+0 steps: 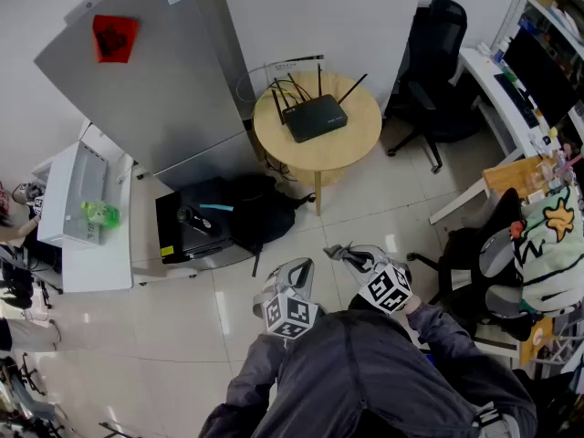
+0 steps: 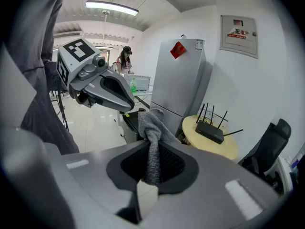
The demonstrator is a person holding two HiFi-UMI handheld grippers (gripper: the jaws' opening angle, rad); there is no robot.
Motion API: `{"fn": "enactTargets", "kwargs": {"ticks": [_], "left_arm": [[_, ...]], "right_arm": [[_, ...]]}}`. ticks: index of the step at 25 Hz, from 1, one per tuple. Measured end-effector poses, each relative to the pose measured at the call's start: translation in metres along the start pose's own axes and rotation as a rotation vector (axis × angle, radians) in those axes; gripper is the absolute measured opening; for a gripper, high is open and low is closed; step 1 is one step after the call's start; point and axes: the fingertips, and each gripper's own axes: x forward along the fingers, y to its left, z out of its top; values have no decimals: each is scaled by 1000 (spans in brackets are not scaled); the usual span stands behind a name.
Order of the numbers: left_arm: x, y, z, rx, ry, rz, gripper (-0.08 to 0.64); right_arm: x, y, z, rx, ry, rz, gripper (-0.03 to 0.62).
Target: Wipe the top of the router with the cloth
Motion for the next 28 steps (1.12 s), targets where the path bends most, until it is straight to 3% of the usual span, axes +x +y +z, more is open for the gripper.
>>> {"fn": "enactTargets", "kwargs": {"ticks": [8,14,19,28], "left_arm": [[46,57,12,6,-16,37,0],[122,124,22,-13,6,61,0],[191,198,71,-37,-34,102,0],[265,268,92,-94,55,149,0]], "right_arm": [[39,-64,15,13,-23,-4,38],[106,-152,17,-4,-30,35,38],[163,-242,36,-34,-31,125,38],[228,-330,49,-83,-43,242,38]]}}
